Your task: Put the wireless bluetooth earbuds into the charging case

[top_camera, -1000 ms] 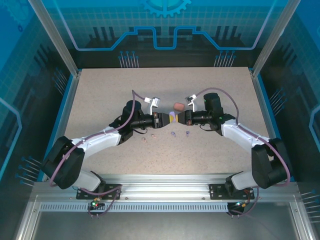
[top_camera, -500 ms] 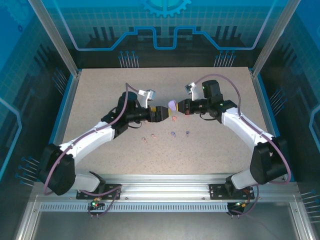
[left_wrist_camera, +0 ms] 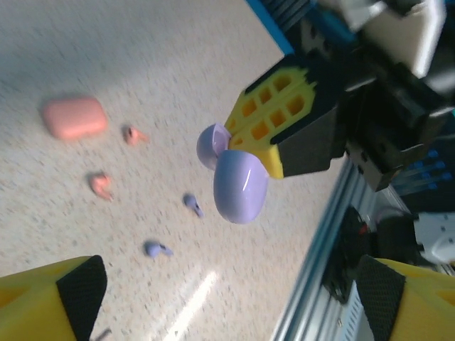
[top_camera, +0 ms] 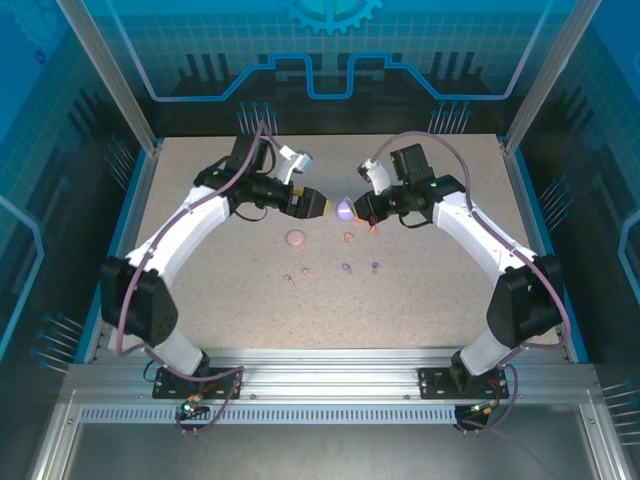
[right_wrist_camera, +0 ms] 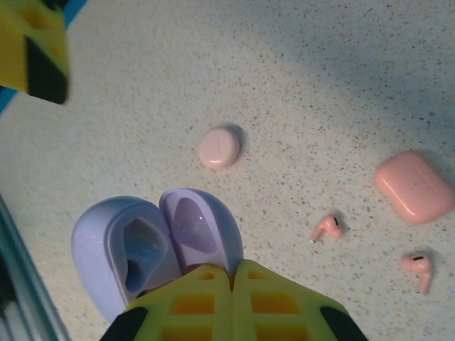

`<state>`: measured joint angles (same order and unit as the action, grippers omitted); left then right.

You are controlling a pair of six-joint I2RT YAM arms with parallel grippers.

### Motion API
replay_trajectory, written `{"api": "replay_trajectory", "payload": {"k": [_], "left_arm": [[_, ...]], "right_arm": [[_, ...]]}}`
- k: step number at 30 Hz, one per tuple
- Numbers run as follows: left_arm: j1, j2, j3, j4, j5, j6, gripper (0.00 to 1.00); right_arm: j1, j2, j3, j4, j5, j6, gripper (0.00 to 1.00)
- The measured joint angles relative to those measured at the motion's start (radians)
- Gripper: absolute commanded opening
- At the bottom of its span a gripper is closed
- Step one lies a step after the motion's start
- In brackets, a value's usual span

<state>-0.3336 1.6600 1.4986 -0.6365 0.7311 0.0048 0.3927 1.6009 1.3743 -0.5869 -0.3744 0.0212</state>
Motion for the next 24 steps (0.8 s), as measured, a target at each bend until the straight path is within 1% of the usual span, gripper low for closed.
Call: {"api": "replay_trajectory", "payload": {"k": [4, 7, 14, 19, 24], "left_arm": [[-0.002, 0.108, 0.064, -0.119, 0.061, 0.066, 0.86], [-0.009, 0.141, 0.082, -0.166, 0.09, 0.095, 0.8], [-0.043, 0.168, 0.113, -0.197, 0.137, 0.131, 0.64], [-0.051, 0.181, 0.118, -0.196, 0.155, 0.132, 0.57], [-0.051, 0.191, 0.119, -0.19, 0.161, 0.133, 0.55]], "right_arm": [[0.044, 0.003, 0.019, -0.043, 0.081, -0.082, 0.0], [0.058, 0.01, 0.029, -0.057, 0.111, -0.116, 0.0], [0.07, 0.02, 0.058, -0.077, 0.132, -0.146, 0.0], [0.085, 0.026, 0.077, -0.08, 0.127, -0.15, 0.0], [0.087, 0.027, 0.081, -0.085, 0.12, -0.15, 0.0]]}}
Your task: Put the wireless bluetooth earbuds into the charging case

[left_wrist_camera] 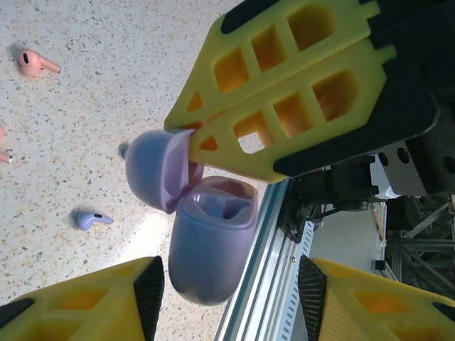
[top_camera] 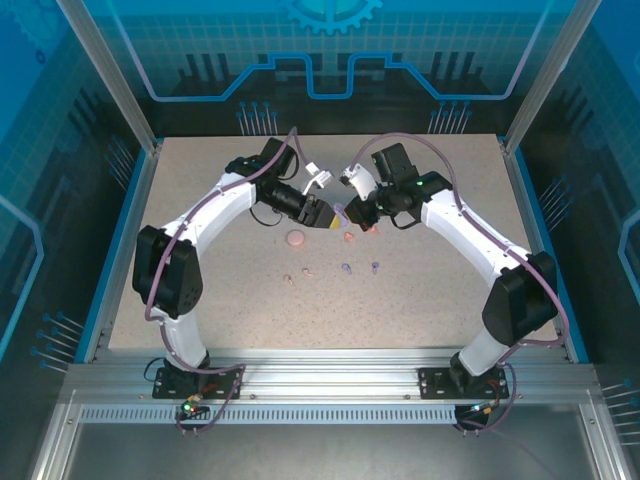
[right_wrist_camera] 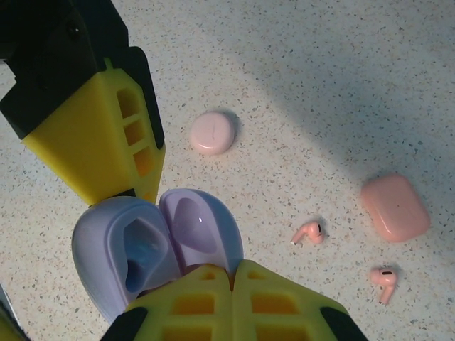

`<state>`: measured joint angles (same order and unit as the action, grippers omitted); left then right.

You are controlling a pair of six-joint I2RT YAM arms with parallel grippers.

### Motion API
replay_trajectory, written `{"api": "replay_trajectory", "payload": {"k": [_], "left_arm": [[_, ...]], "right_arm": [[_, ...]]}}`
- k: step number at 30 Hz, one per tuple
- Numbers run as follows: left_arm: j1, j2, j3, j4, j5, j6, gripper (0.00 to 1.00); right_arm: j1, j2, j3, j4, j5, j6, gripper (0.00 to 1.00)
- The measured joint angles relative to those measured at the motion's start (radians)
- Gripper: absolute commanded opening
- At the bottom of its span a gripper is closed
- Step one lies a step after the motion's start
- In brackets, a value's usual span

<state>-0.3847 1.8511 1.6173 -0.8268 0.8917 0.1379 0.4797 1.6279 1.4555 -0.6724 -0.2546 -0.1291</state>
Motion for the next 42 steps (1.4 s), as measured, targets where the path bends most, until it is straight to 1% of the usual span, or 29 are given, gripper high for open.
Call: {"api": "replay_trajectory", "payload": {"k": [9, 12, 15, 17, 32, 38, 42], "left_arm": [[0.0, 0.01, 0.008, 0.039, 0.009, -0.008, 0.48], [0.0, 0.016, 0.009, 0.056, 0.016, -0.009, 0.42], [0.0, 0.017, 0.01, 0.064, 0.023, -0.015, 0.41], [0.0, 0.017, 0.011, 0.069, 0.024, -0.016, 0.38], [0.0, 0.033, 0.012, 0.068, 0.061, -0.008, 0.35], [0.0, 0.033, 0.012, 0.069, 0.067, -0.007, 0.26], [0.0, 0.033, 0.012, 0.069, 0.068, -0.008, 0.18]], "right_arm": [[0.0, 0.002, 0.013, -0.009, -0.019, 0.0, 0.0], [0.0, 0.003, 0.013, -0.009, -0.026, 0.0, 0.0], [0.0, 0.003, 0.013, -0.009, -0.031, 0.0, 0.0], [0.0, 0.003, 0.013, -0.009, -0.034, 0.0, 0.0], [0.0, 0.012, 0.032, -0.013, -0.034, 0.001, 0.0], [0.0, 0.013, 0.032, -0.016, -0.034, 0.001, 0.0], [0.0, 0.013, 0.032, -0.018, -0.033, 0.001, 0.0]]}}
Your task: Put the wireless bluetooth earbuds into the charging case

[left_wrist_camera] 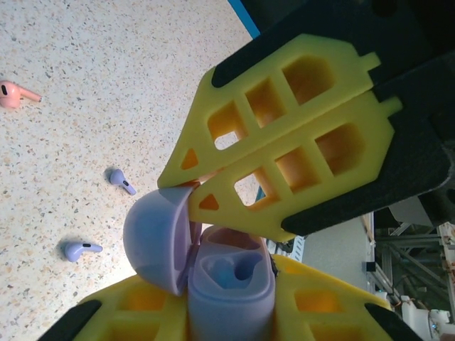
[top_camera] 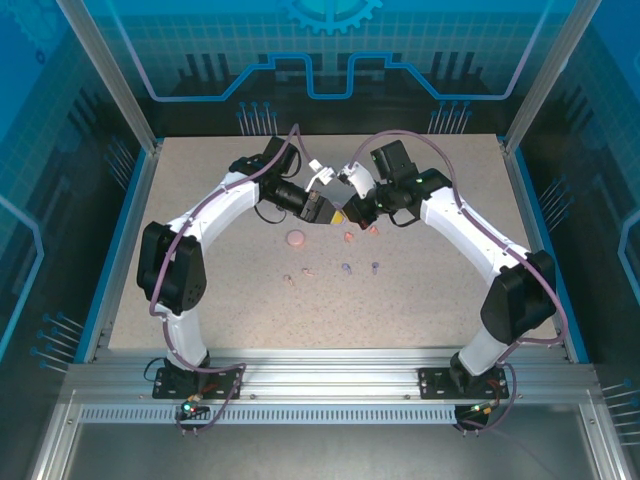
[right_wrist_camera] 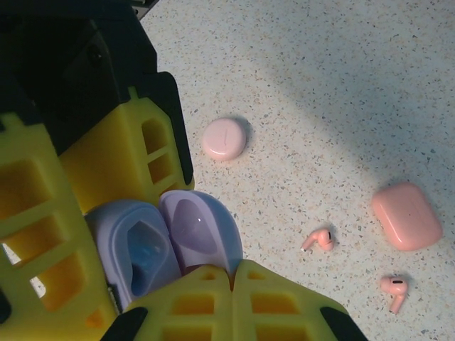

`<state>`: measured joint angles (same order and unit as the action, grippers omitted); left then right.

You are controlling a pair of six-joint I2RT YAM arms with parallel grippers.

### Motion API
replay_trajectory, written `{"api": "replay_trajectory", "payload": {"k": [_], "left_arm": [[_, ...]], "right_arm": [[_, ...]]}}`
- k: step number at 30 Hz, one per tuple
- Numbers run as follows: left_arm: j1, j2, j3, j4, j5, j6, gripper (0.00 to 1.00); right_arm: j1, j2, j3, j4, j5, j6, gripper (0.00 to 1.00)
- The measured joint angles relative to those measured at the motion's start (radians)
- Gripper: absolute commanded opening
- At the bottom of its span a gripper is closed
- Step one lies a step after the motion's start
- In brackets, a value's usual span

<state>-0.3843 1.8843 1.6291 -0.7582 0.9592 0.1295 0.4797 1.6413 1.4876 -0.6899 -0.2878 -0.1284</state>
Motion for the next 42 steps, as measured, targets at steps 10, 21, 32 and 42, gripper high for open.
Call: {"api": "replay_trajectory", "payload": {"k": [10, 21, 32, 42], "left_arm": [[0.008, 0.0, -0.002, 0.005, 0.008, 0.001, 0.0], [0.042, -0.136, -0.225, 0.213, -0.051, -0.091, 0.0], [0.041, -0.602, -0.874, 1.021, -0.4, -0.283, 0.0], [-0.027, -0.636, -1.051, 1.505, -0.674, -0.262, 0.0]], "right_arm": [[-0.009, 0.002, 0.019, -0.016, 0.016, 0.036, 0.31], [-0.137, -0.18, -0.025, -0.018, -0.037, 0.246, 0.65], [-0.132, -0.269, -0.326, -0.002, 0.019, 0.464, 0.65], [0.008, -0.072, -0.335, 0.031, 0.13, 0.536, 0.64]]}}
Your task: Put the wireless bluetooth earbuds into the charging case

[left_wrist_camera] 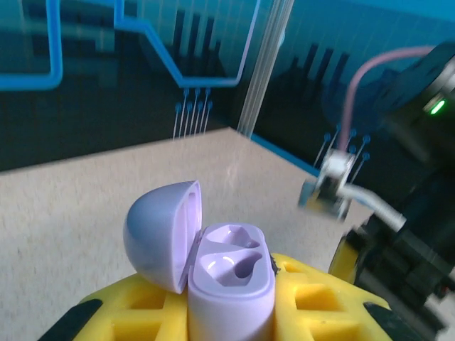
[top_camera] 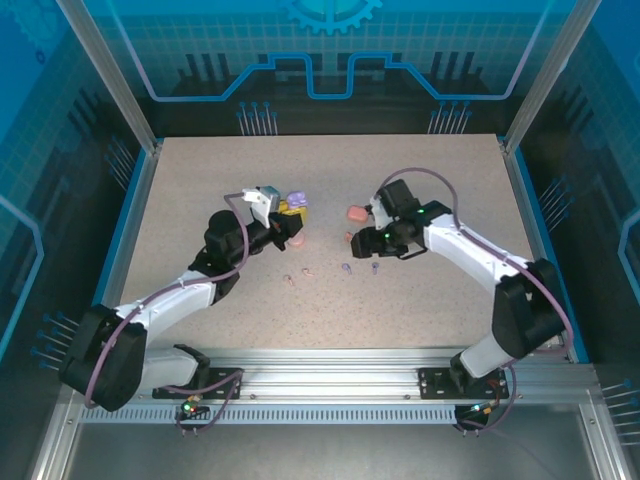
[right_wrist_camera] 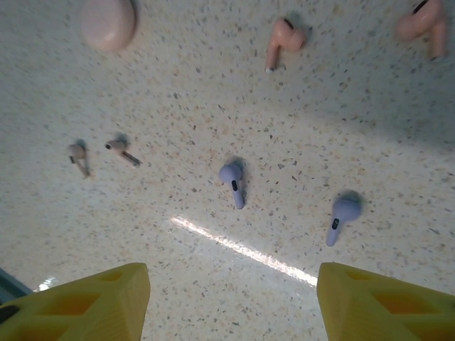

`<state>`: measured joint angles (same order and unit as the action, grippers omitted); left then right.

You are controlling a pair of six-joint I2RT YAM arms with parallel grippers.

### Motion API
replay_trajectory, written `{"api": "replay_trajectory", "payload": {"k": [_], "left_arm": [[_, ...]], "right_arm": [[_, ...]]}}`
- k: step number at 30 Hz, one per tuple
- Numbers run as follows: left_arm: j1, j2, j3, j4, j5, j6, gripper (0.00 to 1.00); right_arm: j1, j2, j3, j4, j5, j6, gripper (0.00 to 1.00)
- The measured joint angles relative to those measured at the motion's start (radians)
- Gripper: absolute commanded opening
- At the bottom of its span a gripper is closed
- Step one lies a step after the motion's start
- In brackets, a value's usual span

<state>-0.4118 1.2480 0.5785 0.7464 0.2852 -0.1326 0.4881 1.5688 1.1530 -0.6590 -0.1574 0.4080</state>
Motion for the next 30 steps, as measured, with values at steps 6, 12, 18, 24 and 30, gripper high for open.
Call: {"api": "replay_trajectory", "payload": {"k": [6, 12, 18, 24, 30], "left_arm": [[-0.047, -0.016, 0.016, 0.093, -0.081, 0.037, 0.0], [-0.063, -0.051, 0.075, 0.124, -0.099, 0.058, 0.0], [-0.071, -0.066, 0.104, 0.143, -0.108, 0.061, 0.0], [-0.071, -0.072, 0.104, 0.138, -0.117, 0.061, 0.0], [-0.071, -0.086, 0.105, 0.126, -0.125, 0.062, 0.0]], "right_arm": [[0.058, 0.151, 0.114, -0.023, 0.075, -0.009, 0.61], [0.089, 0.266, 0.187, -0.052, 0.121, -0.035, 0.57], [0.126, 0.357, 0.232, -0.092, 0.158, -0.05, 0.56], [0.169, 0.404, 0.274, -0.12, 0.201, -0.061, 0.54], [0.181, 0.419, 0.28, -0.138, 0.232, -0.07, 0.5]]}}
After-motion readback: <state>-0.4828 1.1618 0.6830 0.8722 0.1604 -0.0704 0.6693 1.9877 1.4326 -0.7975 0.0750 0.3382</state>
